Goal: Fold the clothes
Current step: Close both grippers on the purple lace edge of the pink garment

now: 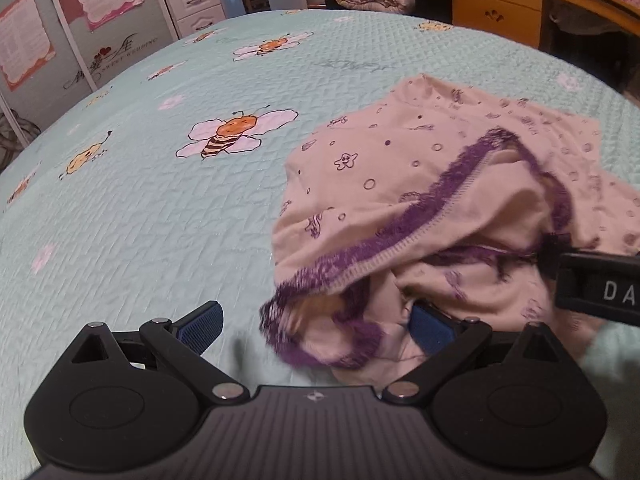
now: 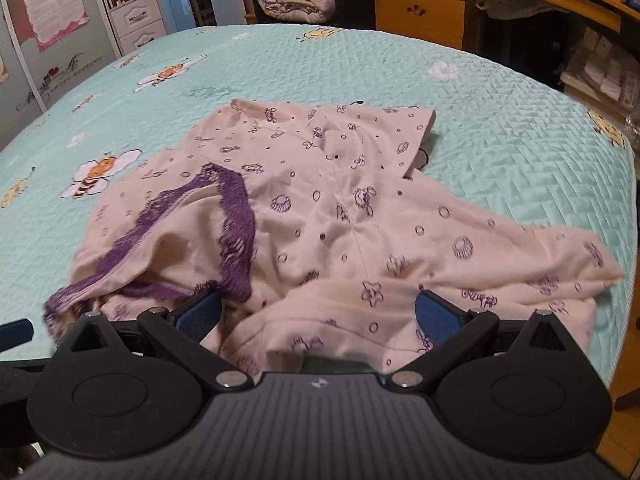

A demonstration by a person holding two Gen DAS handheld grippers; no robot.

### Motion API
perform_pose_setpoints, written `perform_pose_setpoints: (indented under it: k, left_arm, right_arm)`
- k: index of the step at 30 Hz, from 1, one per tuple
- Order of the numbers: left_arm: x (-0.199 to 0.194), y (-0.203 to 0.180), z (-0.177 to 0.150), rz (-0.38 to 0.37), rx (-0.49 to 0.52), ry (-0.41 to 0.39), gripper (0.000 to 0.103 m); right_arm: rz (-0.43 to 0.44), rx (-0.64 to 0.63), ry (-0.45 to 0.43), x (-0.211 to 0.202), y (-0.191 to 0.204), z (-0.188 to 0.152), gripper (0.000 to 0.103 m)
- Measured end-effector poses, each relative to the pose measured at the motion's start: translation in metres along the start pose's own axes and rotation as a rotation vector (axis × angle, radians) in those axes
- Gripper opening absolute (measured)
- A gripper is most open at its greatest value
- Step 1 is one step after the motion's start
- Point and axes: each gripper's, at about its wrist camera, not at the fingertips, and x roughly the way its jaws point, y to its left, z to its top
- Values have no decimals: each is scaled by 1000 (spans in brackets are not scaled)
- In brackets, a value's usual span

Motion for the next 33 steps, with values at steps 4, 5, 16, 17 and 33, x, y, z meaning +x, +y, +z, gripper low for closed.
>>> perform_pose_setpoints:
  k: [4, 5, 16, 17, 33]
  left_arm:
    - [16, 6, 1, -25, -53, -8, 103]
    - [19, 8, 0, -41, -77, -8, 103]
    - [17, 10, -21, -85, -163, -122, 103]
    - [17, 10, -20, -84, -166, -125, 103]
    - [2, 2, -12, -242, -69, -223, 13]
  right_arm:
    - [-39, -25, -24, 19, 5, 4, 103]
    - [-53, -36, -33, 22, 7, 3, 103]
    - [-104, -83, -181, 19, 9, -30, 102]
    - [-105, -83, -188, 20, 9, -31, 100]
    - [-32, -92, -272, -5, 6, -31, 18]
